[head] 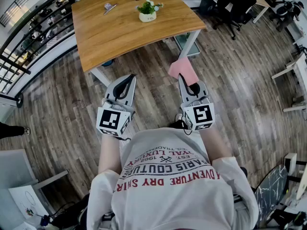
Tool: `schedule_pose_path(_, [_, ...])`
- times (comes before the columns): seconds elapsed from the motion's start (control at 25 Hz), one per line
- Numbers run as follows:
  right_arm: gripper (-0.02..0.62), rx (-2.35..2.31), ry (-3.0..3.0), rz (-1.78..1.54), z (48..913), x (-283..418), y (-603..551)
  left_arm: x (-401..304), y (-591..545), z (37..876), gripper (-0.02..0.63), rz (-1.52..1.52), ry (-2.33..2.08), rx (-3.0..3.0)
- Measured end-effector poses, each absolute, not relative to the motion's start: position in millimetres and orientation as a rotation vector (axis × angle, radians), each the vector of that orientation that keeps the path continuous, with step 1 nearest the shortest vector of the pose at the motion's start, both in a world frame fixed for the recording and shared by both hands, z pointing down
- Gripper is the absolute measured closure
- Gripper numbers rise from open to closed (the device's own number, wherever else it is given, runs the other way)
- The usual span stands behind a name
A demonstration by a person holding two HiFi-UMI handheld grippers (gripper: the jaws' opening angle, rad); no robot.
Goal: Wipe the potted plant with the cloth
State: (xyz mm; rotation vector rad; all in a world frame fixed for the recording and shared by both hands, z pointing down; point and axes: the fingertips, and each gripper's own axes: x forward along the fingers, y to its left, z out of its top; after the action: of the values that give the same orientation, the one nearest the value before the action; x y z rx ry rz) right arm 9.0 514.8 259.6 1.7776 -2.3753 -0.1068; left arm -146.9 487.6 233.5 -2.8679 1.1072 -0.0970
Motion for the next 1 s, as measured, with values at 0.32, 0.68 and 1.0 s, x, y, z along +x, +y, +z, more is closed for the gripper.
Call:
schedule_pose_path(0.32, [0.56, 1.781, -2.384, -0.083, 265, 10, 504, -145, 477, 234, 0.589, -0.083, 1.105, -2.88])
schedule_pose_path(0.68, [0.56, 1.807, -2.366, -0.005, 275, 27, 488, -138, 463, 243, 0.589, -0.115, 1.139, -2.885])
schedule_pose_path(1.0, [0.56, 1.713, -2.42, 0.011, 291, 57, 421, -123, 408, 262, 0.589, -0.123, 1.298, -2.86])
